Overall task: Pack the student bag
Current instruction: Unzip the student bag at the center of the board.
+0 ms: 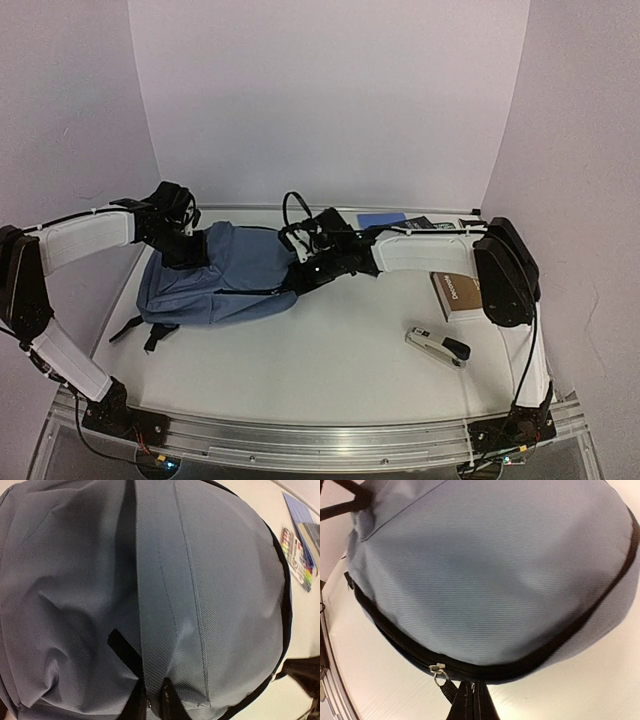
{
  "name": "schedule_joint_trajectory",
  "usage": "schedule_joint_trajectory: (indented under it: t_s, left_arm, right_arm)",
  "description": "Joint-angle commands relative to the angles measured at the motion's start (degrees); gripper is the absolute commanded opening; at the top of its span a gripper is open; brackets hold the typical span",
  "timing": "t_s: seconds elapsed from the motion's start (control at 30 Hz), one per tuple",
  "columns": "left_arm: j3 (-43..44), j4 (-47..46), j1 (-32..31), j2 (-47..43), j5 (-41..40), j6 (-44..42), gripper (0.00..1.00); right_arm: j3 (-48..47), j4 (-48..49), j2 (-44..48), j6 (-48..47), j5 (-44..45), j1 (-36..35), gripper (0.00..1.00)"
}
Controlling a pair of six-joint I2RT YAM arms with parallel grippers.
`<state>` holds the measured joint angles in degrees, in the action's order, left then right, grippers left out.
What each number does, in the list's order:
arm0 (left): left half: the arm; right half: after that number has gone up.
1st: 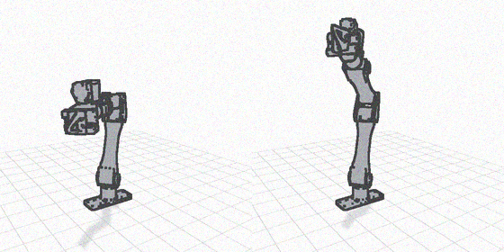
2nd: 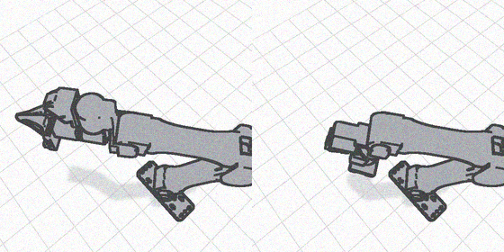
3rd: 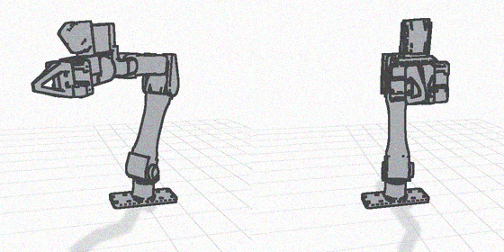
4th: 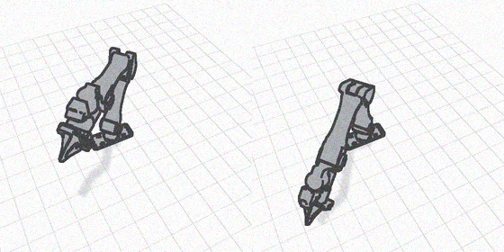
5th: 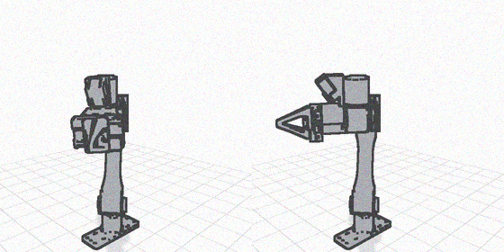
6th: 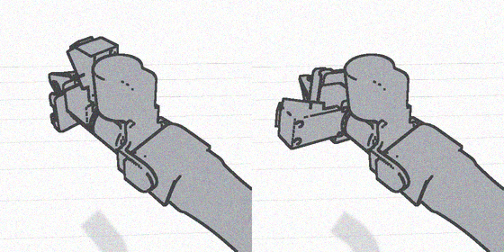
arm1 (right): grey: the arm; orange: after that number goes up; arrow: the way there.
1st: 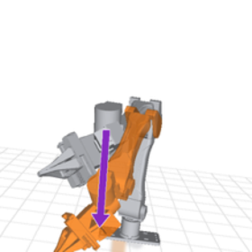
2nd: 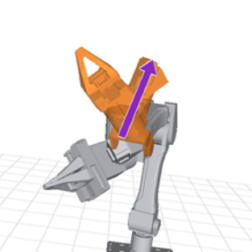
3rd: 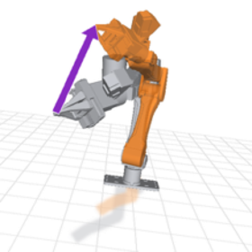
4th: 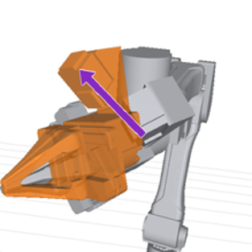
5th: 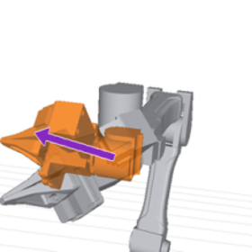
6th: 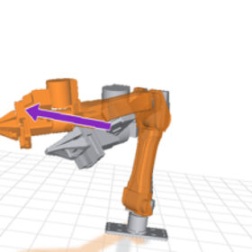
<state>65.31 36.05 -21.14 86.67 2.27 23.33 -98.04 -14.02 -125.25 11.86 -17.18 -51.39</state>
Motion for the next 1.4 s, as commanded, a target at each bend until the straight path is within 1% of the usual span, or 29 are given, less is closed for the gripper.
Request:
schedule_joint_trajectory:
  t_s: [0.0,0.03,0.07,0.1,0.2,0.3,0.43,0.6,0.77,0.87,0.9,1.0,1.03,1.07,1.13,1.23,1.37]
  left_arm:
    - [-2.16,-1.04,-0.88,-4.45,6.79,-7.26,0.35]
    - [-2.71,-1.45,-1.95,-5.68,7.61,-8.24,0.45]
    - [-3.09,-1.46,-3.24,-6.72,8.06,-9.13,0.52]
    - [-3.28,-1.23,-5.01,-7.46,8.18,-9.80,0.57]
    - [-3.24,0.80,-9.78,-8.29,6.92,-10.72,0.62]
    - [-4.06,0.91,-13.10,-8.37,6.24,-11.61,0.65]
    - [-4.19,0.65,-15.26,-6.48,5.58,-13.81,0.66]
    - [-2.15,-0.57,-19.26,-2.33,-0.84,-18.38,0.66]
    - [-0.69,-1.43,-20.82,1.30,-4.30,-24.61,0.63]
    - [-0.13,-0.35,-20.98,3.61,-6.22,-26.42,0.59]
    - [-0.02,0.20,-21.02,4.35,-7.00,-26.76,0.55]
    - [0.37,2.77,-21.04,6.56,-8.95,-26.78,0.35]
    - [0.61,3.89,-21.04,7.41,-9.79,-26.45,0.25]
    - [0.75,5.21,-21.04,7.90,-10.60,-26.28,0.18]
    - [0.78,7.52,-21.15,8.94,-11.75,-26.31,0.09]
    - [0.46,9.90,-21.68,8.74,-12.77,-26.49,0.02]
    - [-0.21,12.31,-21.83,6.78,-12.78,-26.50,0.00]
  right_arm:
    - [-3.36,0.90,0.41,1.96,-4.29,0.54,0.00]
    - [-4.18,1.10,-0.04,2.75,-5.25,0.44,0.00]
    - [-4.86,1.25,-0.43,3.44,-6.02,0.31,0.00]
    - [-5.30,1.39,-0.88,4.00,-6.74,0.19,0.00]
    - [-6.26,2.09,-1.64,5.54,-7.87,0.08,0.00]
    - [-7.01,2.44,-2.06,6.50,-8.22,0.06,0.00]
    - [-7.06,2.64,-1.53,6.82,-7.94,0.07,0.00]
    - [-6.76,2.77,-1.06,7.36,-7.19,0.06,0.00]
    - [-6.46,2.79,-0.90,7.91,-6.68,0.44,0.00]
    - [-6.23,2.86,-0.50,7.96,-6.41,0.93,0.00]
    - [-6.07,2.86,-0.28,7.83,-6.14,1.17,0.00]
    - [-5.00,2.84,0.40,7.32,-5.37,2.12,0.00]
    - [-4.52,2.90,0.62,7.12,-5.25,2.59,0.00]
    - [-4.08,2.87,0.93,6.83,-5.03,3.14,0.00]
    - [-2.77,2.86,1.50,6.28,-4.39,4.13,0.00]
    - [-1.49,2.86,2.28,5.10,-3.06,5.77,0.00]
    - [-0.22,3.01,3.15,2.59,-0.33,9.27,0.00]
